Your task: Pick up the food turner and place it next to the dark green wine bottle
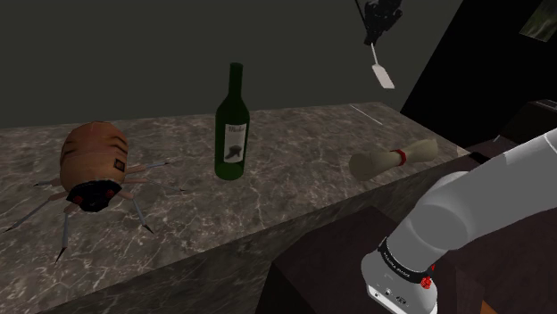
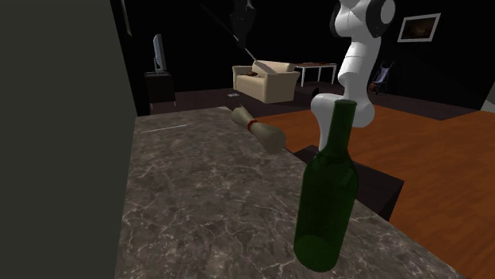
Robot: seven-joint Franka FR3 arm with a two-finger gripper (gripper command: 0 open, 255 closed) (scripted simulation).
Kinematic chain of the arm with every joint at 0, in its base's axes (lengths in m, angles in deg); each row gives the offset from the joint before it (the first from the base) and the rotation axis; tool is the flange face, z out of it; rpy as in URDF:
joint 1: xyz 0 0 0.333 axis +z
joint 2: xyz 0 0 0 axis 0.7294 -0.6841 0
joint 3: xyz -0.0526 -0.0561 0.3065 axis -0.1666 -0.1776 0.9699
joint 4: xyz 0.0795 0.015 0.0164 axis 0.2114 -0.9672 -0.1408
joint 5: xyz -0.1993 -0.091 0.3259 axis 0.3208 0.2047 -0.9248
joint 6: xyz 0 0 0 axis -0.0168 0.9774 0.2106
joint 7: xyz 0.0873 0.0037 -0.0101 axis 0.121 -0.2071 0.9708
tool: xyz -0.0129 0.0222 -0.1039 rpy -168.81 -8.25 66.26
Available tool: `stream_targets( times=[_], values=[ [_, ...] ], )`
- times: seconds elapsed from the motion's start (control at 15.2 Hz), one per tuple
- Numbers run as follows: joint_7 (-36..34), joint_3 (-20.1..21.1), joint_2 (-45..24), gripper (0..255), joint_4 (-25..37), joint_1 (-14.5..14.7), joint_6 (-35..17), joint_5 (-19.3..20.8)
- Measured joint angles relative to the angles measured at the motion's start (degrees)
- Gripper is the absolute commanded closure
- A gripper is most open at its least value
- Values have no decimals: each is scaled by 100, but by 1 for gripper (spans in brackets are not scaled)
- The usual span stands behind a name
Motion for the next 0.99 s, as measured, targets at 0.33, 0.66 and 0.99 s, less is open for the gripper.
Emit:
stream_targets(
  times=[0.33, 0.66, 0.99],
  values=[
    [-721, 520, 153, 255, -177, 194, 6, -124],
    [-1463, 1052, 2, 255, -36, 403, 16, -286],
    [-2211, 1578, -200, 255, 148, 620, 9, -415]
  ],
)
